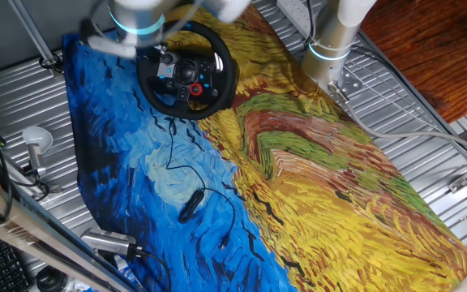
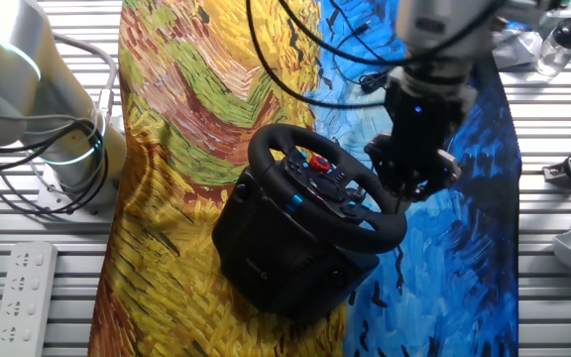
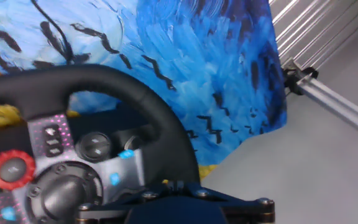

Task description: Rotate the steering wheel 90 degrees clockwise

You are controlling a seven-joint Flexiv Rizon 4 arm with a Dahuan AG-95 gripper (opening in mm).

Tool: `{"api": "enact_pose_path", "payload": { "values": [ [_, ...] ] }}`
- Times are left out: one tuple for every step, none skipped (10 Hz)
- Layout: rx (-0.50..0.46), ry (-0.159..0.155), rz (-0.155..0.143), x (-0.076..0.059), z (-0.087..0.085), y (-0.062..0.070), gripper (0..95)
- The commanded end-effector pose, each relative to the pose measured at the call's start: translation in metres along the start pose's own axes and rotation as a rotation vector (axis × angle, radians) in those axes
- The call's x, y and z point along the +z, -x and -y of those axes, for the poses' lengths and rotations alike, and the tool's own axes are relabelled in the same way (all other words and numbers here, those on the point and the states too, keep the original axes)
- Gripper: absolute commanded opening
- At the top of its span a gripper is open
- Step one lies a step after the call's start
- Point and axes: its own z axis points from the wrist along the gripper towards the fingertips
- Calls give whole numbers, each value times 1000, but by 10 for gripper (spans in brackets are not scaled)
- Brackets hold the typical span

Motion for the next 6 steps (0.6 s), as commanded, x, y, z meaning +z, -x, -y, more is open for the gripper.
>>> {"api": "enact_pose_path", "payload": {
  "values": [
    [-22, 132, 125, -5, 2, 1, 0],
    [-38, 187, 167, -6, 4, 1, 0],
    [-50, 208, 181, -7, 5, 1, 0],
    [-73, 261, 215, -8, 7, 3, 0],
    [-95, 318, 230, -9, 7, 3, 0],
    [-121, 347, 223, -9, 6, 2, 0]
  ]
}}
